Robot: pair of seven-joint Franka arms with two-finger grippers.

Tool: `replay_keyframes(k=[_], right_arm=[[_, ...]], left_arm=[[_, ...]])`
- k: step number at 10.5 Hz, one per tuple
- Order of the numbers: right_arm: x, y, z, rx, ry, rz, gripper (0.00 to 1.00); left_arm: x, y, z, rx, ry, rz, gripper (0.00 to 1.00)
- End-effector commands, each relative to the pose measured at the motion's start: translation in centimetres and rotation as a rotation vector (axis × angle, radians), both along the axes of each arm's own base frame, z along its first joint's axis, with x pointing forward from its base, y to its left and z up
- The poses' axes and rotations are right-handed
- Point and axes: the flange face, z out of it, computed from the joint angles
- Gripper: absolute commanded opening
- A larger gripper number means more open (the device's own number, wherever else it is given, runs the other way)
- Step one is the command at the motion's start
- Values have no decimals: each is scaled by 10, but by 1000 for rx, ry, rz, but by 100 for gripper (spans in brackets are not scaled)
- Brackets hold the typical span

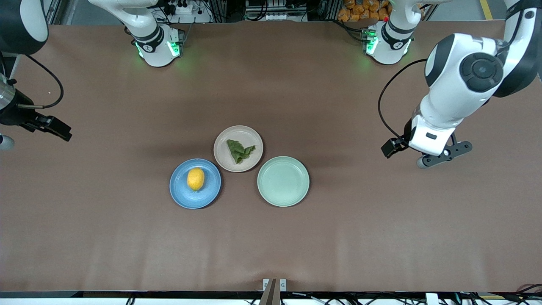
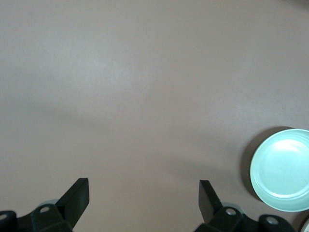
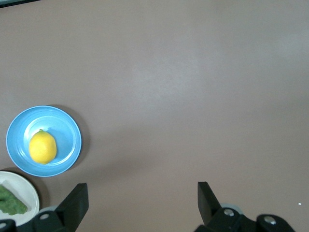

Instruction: Place lemon and lettuce in plates

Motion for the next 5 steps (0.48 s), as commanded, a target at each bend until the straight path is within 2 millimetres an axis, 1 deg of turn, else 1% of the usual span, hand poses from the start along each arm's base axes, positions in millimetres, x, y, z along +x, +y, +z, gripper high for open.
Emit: replay_keyframes(k=[1,2,3,4,5], right_arm=[[4,7,12,2,-26,18,100],[4,9,15,2,-32,21,100],[4,10,16,3,-34,31,100],[6,9,21,3,-41,69,100],[8,4,29,55,-54,100,100]], left_arm=[[-4,-1,31,-12,-19,-75,100],[-5,-1,45,-8,-22,-105,100],[-7,0,64,-8,-34,-129,100],[-9,-2,81,-41,-41,-140,100],[-16,5,99,-46,-43,-151,100]])
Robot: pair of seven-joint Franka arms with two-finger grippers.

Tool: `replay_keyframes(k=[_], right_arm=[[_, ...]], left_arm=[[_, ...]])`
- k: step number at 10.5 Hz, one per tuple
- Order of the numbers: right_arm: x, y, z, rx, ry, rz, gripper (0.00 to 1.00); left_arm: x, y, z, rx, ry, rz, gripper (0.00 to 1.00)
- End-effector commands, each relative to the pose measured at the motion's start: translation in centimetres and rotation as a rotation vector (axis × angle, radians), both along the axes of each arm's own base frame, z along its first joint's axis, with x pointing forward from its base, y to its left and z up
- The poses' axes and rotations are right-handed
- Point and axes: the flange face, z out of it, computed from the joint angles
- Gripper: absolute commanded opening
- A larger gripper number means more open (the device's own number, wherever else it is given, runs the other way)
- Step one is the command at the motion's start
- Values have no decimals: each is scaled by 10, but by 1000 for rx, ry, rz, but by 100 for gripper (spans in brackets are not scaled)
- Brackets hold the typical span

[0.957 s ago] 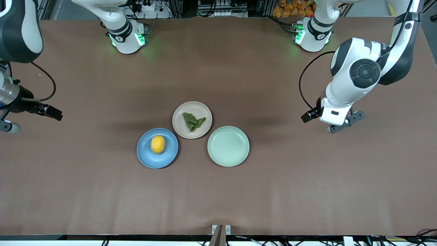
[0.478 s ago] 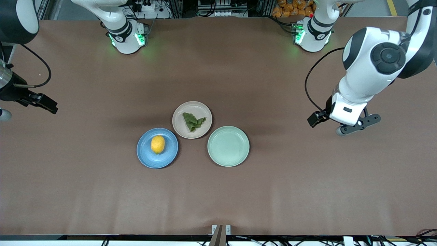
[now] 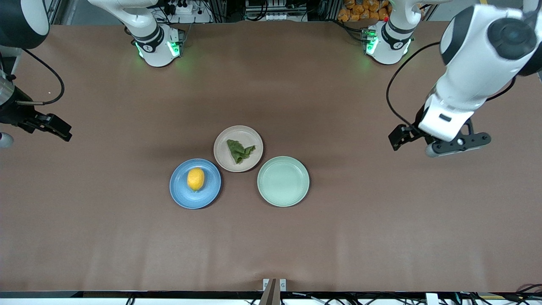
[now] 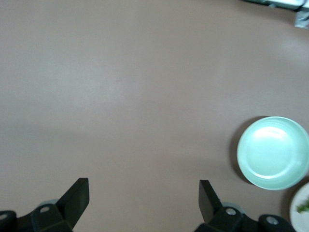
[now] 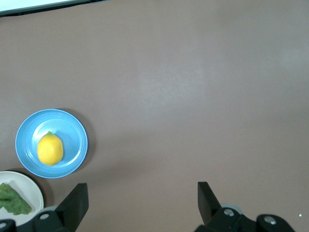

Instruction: Place lemon and lettuce in plates

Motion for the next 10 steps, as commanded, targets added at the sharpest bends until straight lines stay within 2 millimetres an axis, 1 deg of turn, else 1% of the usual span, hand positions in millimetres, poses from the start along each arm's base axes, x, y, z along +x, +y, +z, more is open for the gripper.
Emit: replay_keyframes(k=[1,2,3,4,5,6,7,8,10], right_arm=[[6,-17,13,85,-8,40,100],[2,-23,14,91,-7,45,100],[1,-26,14,90,-5,47,100],[-4,-28,17,93,2,42,100],[-7,-25,16,93,19,47,100],[-9,-20,15,94,34,56,100],[-15,-7,11,95,68,70,100],[-21,-5,17,98,76,72,100],[-26,1,25,90,85,84,100]], left_arm=[[-21,11,40,-9,12,-78,100],[-28,18,50,3,23,-131,100],[-36,26,61,9,24,-148,100],[-43,30,67,14,35,-144,100],[-50,38,78,17,32,-131,100],[-54,42,87,15,20,-125,100],[-53,44,93,13,7,-122,100],[-52,46,103,3,-12,-131,100],[-52,46,110,9,-12,-206,100]])
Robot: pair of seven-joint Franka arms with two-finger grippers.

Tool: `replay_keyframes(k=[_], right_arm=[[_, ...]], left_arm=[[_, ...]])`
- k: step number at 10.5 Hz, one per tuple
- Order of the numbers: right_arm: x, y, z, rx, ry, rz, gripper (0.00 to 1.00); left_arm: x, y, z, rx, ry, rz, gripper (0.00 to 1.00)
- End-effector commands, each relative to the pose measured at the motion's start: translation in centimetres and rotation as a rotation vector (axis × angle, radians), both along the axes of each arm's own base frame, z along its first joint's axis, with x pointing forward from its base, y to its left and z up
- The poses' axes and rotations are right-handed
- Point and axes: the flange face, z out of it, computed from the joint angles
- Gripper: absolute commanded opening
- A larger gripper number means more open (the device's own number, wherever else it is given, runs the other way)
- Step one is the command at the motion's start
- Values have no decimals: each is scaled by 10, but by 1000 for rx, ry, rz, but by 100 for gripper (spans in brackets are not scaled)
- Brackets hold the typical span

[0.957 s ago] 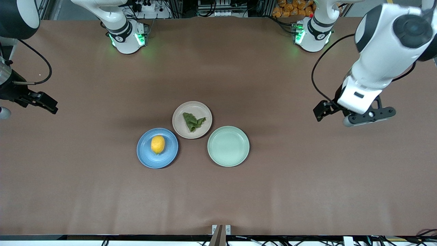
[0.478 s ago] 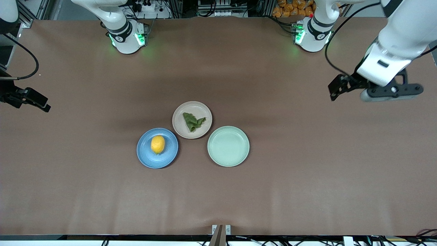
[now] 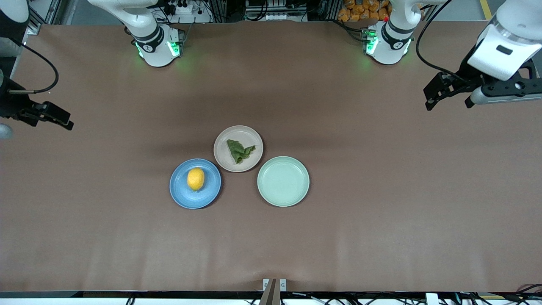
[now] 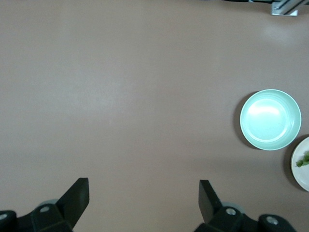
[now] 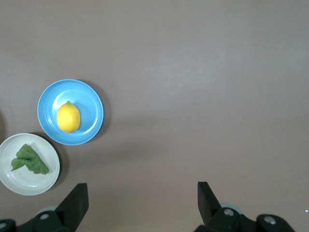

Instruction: Place lemon and lettuce in plates

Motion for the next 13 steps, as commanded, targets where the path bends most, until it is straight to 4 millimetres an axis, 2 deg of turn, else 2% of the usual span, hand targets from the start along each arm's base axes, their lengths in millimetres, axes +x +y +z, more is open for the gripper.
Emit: replay_keyframes(k=[1,4,6,7,9,13], right_arm=[[-10,1,15,5,-4,8,100],[-12,-6,16,-1,-1,27,100],[-13,-13,16,1,-1,75,100],[-12,-8,16,1,-1,72,100],[-11,-9,16,-2,-10,74,100],[-9,-9,16,-47,-14,105,100]], left_arm=[[-3,4,14,-16,22,-68,100],[-9,13,11,8,82,-100,100],[-12,18,28,7,80,-93,100],[-15,20,29,7,103,-90,100],[-17,20,35,5,94,-92,100],[-23,15,33,10,129,-102,100]])
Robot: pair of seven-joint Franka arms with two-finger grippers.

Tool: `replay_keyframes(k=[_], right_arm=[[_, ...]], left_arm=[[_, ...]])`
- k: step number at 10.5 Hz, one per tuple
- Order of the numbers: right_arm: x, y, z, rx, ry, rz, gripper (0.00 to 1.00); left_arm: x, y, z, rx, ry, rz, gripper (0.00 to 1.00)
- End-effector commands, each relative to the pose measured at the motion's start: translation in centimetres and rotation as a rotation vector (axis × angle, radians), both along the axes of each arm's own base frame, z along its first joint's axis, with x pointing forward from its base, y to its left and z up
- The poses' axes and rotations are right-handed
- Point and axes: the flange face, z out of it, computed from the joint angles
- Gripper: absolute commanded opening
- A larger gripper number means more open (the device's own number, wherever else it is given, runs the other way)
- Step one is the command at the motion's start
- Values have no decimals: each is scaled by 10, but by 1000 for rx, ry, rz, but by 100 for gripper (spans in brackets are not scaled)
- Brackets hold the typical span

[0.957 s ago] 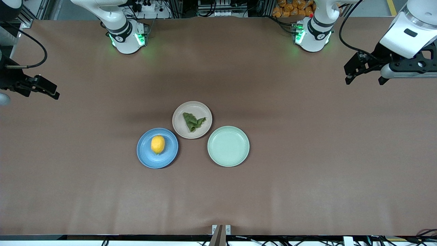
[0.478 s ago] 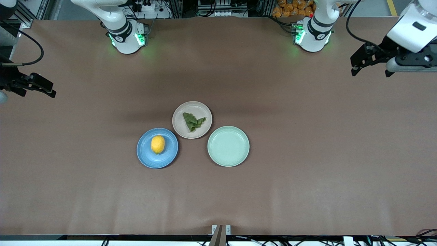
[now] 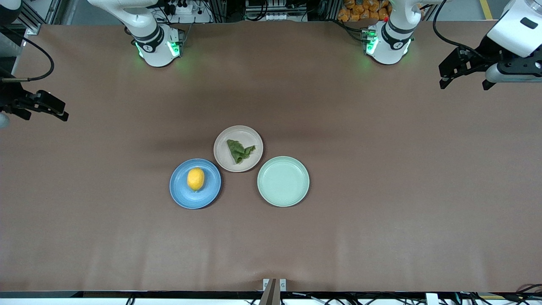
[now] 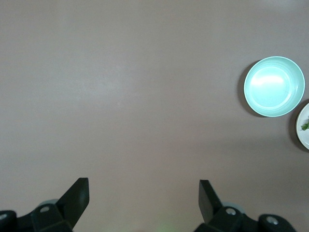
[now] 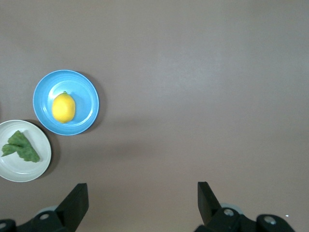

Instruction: Place lemon and lettuce in plates

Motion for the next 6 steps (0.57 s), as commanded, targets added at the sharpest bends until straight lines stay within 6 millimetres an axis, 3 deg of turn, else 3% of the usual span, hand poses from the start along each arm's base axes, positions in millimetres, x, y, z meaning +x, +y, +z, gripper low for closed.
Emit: replay_keyframes(k=[1,6], right_arm=[[-2,1,7,-22,-19,40,100],[-1,4,11,-8,-30,42,100]], left_arm=[[-4,-1,2,-11,37,-34,100],[-4,-8,1,-50,46,-44,100]])
